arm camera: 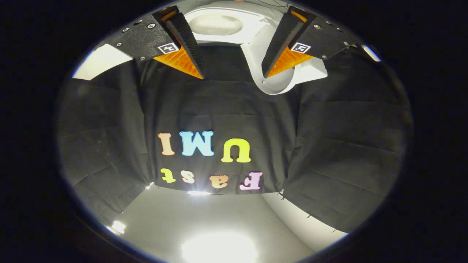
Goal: Open the toilet lid.
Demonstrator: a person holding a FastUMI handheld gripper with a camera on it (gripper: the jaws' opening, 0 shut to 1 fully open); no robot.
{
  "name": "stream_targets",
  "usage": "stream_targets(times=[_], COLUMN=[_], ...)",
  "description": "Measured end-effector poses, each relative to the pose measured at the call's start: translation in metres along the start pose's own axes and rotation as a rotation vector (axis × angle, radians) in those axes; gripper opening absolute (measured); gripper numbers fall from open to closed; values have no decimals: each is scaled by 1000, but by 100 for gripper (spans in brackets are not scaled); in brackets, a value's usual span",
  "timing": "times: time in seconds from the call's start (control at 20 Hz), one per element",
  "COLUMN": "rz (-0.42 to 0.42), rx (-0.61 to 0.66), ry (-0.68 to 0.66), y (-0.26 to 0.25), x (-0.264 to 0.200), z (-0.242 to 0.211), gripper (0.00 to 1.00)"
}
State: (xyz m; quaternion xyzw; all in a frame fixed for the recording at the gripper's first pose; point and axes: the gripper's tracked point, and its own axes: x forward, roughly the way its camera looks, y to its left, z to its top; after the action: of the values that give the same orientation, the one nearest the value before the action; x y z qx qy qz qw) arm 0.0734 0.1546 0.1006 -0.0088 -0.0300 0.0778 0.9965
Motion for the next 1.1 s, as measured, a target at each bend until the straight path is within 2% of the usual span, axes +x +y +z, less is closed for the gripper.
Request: stream_targets(times=[0.6,1.1], rz=[-56,-89], rx=[-12,20], ry=[-11,-4], y=[-45,-64], x=[-72,-86], z=[-11,-30], gripper=[95,95])
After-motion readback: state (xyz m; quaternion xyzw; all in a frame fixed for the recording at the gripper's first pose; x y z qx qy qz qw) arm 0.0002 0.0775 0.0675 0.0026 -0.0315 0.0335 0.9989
